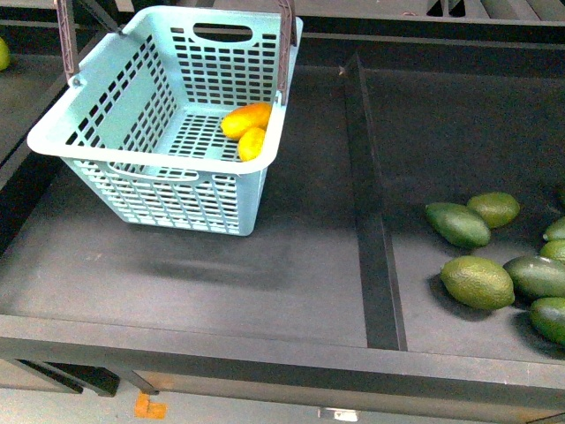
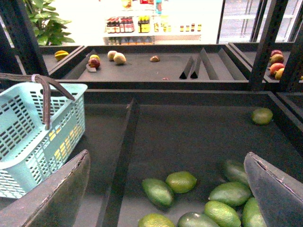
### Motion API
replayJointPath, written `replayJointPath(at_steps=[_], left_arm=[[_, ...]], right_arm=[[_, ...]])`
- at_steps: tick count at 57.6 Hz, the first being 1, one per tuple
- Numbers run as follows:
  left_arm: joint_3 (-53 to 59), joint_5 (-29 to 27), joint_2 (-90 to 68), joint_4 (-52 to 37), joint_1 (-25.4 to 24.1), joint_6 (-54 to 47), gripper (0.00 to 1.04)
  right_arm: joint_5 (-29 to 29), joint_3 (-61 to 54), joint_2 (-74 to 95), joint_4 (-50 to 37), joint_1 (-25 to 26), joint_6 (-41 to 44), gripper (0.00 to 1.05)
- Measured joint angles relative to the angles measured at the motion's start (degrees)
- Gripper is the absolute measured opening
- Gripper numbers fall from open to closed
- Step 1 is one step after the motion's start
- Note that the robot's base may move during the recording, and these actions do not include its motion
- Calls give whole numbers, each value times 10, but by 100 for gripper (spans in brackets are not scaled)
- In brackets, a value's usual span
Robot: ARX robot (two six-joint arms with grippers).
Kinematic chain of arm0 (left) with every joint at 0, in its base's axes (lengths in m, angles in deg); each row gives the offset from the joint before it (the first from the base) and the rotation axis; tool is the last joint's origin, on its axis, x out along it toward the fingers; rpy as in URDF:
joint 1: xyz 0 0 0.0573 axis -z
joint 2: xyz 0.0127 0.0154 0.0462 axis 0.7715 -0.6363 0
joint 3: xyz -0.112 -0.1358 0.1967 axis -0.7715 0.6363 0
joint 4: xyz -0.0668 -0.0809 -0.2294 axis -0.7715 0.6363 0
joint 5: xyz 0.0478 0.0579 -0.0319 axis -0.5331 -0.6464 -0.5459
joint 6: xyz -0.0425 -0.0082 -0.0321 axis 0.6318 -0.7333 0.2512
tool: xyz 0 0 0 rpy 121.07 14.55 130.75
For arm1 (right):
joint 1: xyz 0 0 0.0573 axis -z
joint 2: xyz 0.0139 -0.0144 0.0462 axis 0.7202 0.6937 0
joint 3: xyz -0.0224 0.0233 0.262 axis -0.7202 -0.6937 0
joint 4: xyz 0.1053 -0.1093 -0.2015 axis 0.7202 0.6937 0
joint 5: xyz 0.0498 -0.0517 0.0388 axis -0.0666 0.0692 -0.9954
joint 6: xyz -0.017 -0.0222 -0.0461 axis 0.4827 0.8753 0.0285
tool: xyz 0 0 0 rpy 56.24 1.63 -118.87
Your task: Pick lemon and mango into basket
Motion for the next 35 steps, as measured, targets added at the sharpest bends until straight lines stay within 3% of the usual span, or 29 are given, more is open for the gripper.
replayJointPath(at_steps=[9, 12, 16, 22, 28, 35], left_arm=[[73, 2, 54, -10, 2, -24, 98], [163, 68, 88, -152, -3, -132, 90], [372, 151, 170, -437, -14, -384, 74], [591, 171, 270, -738, -30, -643, 55], [742, 182, 356, -867, -52, -784, 35], [877, 198, 411, -914, -68, -833, 12]], right_arm=[[0, 0, 0, 0, 0, 0, 96], [0, 0, 0, 0, 0, 0, 96], [0, 0, 0, 0, 0, 0, 96], [0, 0, 0, 0, 0, 0, 96], [0, 0, 0, 0, 0, 0, 96], [0, 0, 0, 0, 0, 0, 96]])
